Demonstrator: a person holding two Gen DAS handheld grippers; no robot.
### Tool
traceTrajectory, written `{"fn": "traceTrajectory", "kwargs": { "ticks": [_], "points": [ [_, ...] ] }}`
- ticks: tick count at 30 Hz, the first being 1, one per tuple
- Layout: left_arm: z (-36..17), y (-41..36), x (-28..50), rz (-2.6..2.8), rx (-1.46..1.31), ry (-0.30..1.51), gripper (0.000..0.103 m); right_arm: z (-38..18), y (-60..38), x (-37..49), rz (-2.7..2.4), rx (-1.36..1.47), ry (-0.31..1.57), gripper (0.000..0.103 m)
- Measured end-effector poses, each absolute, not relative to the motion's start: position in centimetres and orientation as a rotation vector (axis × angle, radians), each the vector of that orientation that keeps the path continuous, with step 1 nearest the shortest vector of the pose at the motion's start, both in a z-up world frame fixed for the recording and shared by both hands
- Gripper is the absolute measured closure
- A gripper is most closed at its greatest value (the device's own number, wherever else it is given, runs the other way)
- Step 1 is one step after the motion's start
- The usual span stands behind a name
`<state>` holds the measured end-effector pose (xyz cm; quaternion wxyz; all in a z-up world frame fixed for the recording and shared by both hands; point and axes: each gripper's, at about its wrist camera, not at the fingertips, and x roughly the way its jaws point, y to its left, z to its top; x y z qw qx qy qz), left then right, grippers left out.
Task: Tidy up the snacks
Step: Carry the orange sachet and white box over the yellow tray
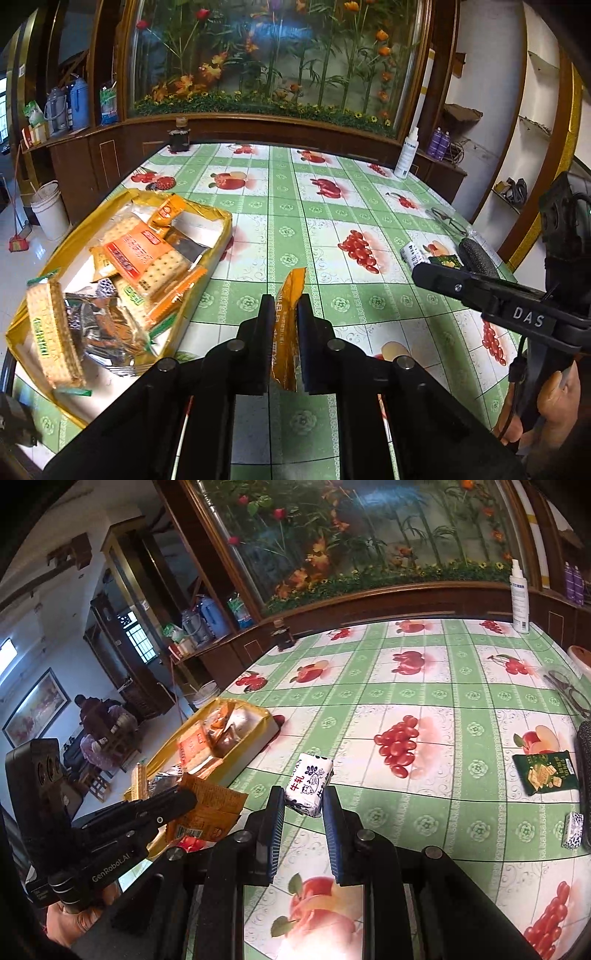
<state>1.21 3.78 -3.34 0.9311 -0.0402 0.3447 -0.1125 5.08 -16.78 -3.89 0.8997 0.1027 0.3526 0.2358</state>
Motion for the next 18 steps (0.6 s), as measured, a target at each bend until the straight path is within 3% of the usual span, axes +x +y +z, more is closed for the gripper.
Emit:
{"fn": "traceTrajectory", "kwargs": {
  "ticks": [18],
  "points": [
    [0.3,10.1,-0.6,-0.113,-0.138,0.591,0.093,-2.2,-10.5,5.1,0.616,0.144,0.715,0.082]
  ]
}}
